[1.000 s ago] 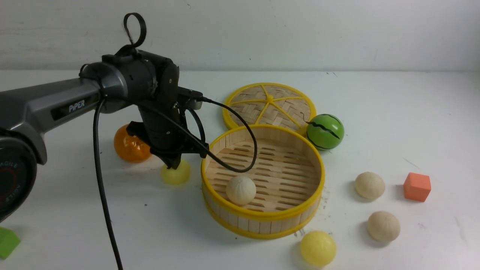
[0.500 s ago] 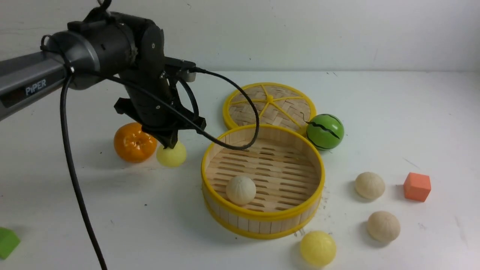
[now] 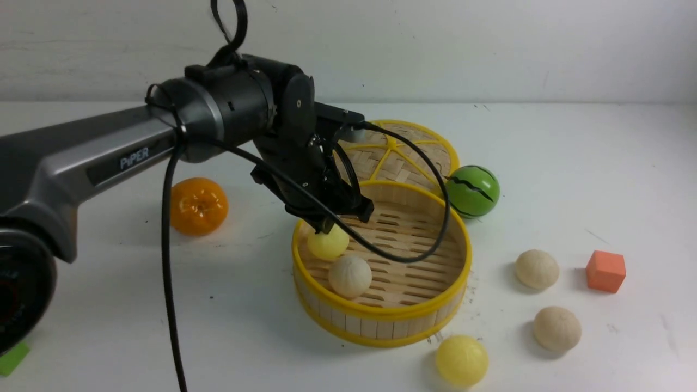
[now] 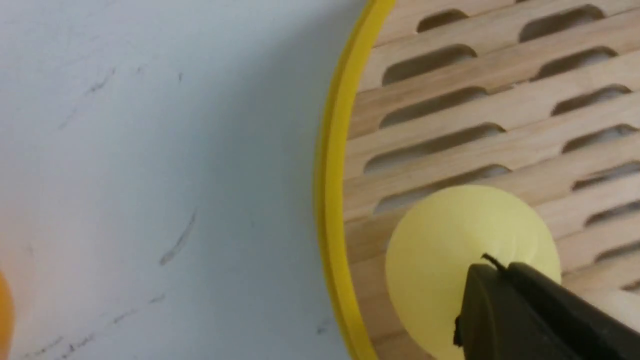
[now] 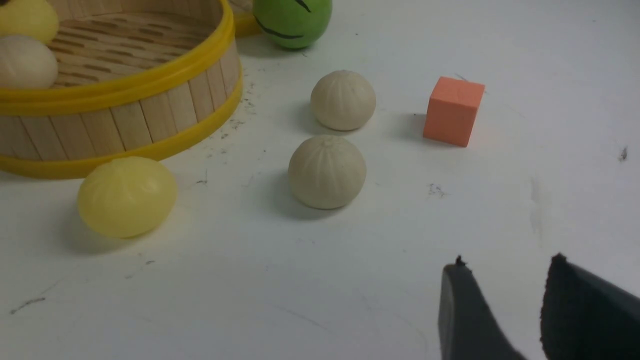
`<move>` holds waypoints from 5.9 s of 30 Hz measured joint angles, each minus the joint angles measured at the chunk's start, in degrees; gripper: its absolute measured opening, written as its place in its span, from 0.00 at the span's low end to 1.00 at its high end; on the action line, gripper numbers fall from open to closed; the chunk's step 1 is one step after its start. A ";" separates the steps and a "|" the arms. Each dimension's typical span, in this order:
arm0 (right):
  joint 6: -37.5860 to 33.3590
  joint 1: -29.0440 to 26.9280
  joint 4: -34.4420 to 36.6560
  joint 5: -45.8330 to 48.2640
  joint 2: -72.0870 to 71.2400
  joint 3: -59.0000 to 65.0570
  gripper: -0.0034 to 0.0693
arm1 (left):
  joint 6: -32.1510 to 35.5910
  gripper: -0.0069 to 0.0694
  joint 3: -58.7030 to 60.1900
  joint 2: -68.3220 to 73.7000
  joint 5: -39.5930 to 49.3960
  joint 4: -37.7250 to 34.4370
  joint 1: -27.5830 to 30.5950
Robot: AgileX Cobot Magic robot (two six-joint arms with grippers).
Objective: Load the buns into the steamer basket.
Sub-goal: Use the left arm to put the steamed stuffed bun into the steamer, then use the right arm to grab a steamed stuffed bun, then use the right arm to put the steamed stuffed bun into the steamer, then use the right arm to grab a steamed stuffed bun
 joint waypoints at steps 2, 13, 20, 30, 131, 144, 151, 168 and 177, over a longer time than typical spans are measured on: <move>0.00 0.00 0.00 0.00 0.00 0.00 0.38 | 0.00 0.09 -1.17 1.23 -0.15 0.85 0.00; 0.00 0.00 0.00 0.00 0.00 0.00 0.38 | -6.06 0.57 -10.52 2.49 8.99 1.54 -0.18; 0.00 0.00 0.00 0.00 0.00 0.00 0.38 | -7.59 0.26 -14.09 -9.64 19.60 1.27 -2.33; 0.00 0.00 0.00 0.00 0.00 0.00 0.38 | -8.20 0.07 16.73 -44.44 7.31 -1.03 -11.88; 13.72 26.74 -0.91 23.68 104.41 -67.68 0.09 | -10.35 0.11 95.97 -106.23 -46.27 -7.69 -13.12; 9.81 26.76 2.55 26.20 96.17 -76.23 0.05 | -10.35 0.13 95.97 -106.23 -46.27 -7.69 -13.12; 8.75 26.76 2.81 23.02 106.89 -85.44 0.05 | -10.35 0.13 95.97 -106.23 -46.27 -7.69 -13.12; 12.46 26.76 1.66 29.06 107.73 -89.73 0.76 | -10.35 0.16 95.97 -106.23 -46.27 -7.69 -13.12; 25.73 21.29 -15.31 37.94 91.49 -77.87 0.63 | -10.40 0.17 95.97 -106.23 -46.27 -7.69 -13.12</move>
